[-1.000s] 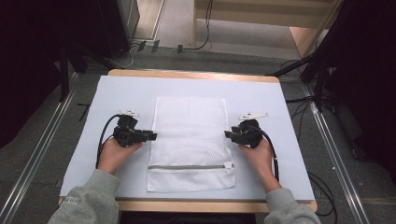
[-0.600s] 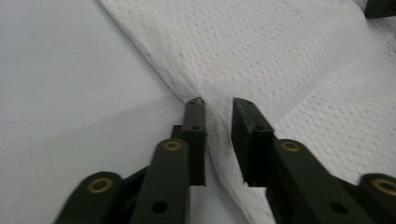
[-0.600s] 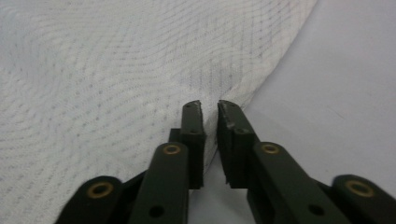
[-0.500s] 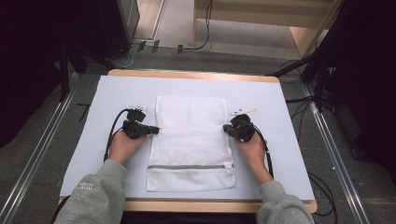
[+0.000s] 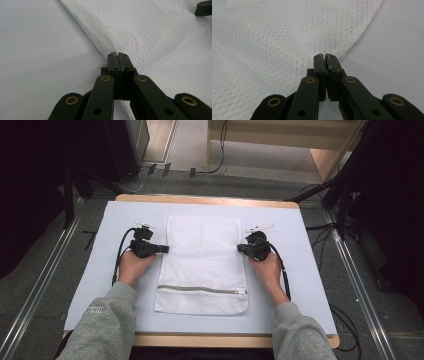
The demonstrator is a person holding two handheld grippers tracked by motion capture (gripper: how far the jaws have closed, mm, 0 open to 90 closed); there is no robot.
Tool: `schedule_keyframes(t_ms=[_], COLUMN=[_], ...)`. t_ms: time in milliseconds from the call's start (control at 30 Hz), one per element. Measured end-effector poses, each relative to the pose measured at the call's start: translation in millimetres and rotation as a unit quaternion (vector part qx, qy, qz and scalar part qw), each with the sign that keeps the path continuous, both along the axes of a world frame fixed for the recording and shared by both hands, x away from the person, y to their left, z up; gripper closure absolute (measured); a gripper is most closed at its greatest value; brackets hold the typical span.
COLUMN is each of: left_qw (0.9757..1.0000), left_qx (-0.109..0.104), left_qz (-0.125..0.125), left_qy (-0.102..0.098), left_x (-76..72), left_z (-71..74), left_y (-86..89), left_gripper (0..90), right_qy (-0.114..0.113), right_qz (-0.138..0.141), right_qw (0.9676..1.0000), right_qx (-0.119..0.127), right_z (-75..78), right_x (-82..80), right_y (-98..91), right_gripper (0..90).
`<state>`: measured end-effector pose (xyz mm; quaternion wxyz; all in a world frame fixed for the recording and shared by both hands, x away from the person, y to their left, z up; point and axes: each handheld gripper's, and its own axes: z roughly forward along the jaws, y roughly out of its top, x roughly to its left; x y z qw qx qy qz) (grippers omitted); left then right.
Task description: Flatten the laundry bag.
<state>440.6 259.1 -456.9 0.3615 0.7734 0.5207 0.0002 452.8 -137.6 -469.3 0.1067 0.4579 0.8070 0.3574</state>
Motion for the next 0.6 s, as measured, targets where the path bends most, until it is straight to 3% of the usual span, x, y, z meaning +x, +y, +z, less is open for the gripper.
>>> schedule_keyframes(t_ms=[433,533,600], left_qw=[1.0,0.9999,1.0], left_qx=[0.004,0.007,0.003], left_qz=[-0.002,-0.001,0.0], left_qy=[-0.001,-0.008,-0.009], left_x=[-3.0,-3.7,-4.8], left_z=[-0.6,1.1,2.6], left_y=[1.8,3.0,3.5], left_gripper=[89.6,82.7,77.2], right_qy=[0.005,-0.012,-0.018], right_qz=[0.001,-0.005,-0.008], right_qw=[1.0,0.9999,0.9998], right_qx=[0.005,-0.007,-0.001], right_z=[-0.8,2.2,4.1], right_x=[-3.2,-4.9,-5.1], right_y=[-1.3,-4.1,-8.5], right_gripper=[85.3,77.3,74.5])
